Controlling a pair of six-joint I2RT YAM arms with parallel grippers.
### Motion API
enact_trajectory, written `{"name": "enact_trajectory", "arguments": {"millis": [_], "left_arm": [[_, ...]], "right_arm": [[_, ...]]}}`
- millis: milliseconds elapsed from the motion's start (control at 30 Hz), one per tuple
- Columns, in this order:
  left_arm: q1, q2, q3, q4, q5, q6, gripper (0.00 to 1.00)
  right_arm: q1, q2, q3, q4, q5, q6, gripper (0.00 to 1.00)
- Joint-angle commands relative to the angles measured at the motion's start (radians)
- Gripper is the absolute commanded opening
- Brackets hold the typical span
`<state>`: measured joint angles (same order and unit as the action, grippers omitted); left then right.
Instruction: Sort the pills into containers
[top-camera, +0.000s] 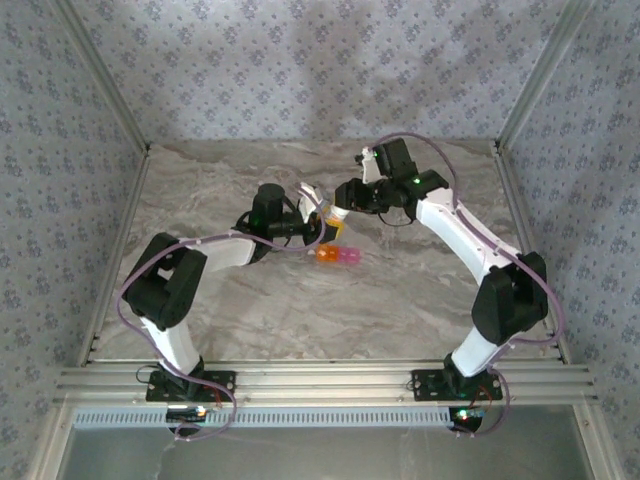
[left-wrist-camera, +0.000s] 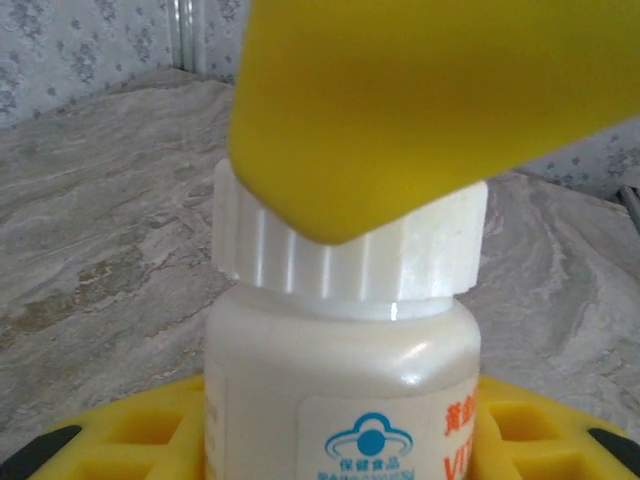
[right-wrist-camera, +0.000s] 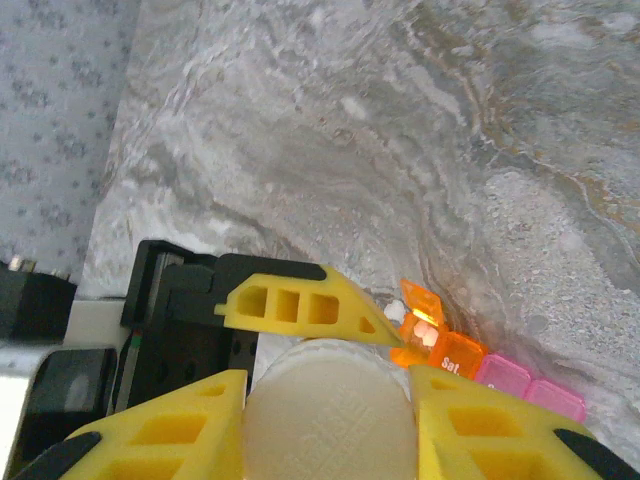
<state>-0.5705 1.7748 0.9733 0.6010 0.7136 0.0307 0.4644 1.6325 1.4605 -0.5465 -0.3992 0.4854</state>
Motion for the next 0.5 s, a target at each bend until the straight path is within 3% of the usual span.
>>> {"name": "enact_trajectory", "arguments": {"millis": [0,267,467], "left_arm": [[-0.038,-0.066,0.028,0.098,-0.015,0.039,0.00],[-0.040,-0.052,0.024,0.108,-0.022,0.038,0.00],[-0.037,-0.044,0.019,0.115,-0.030,0.035,0.00]], "right_arm": [[0.057,-0.003,-0.025,0.011,0.044,0.100,0.38],[0.051,-0.005,0.011,-0.034,0.031,0.103,0.42],[0.026,-0.008,0.068,-0.050,0.014,0.093,0.53]]}}
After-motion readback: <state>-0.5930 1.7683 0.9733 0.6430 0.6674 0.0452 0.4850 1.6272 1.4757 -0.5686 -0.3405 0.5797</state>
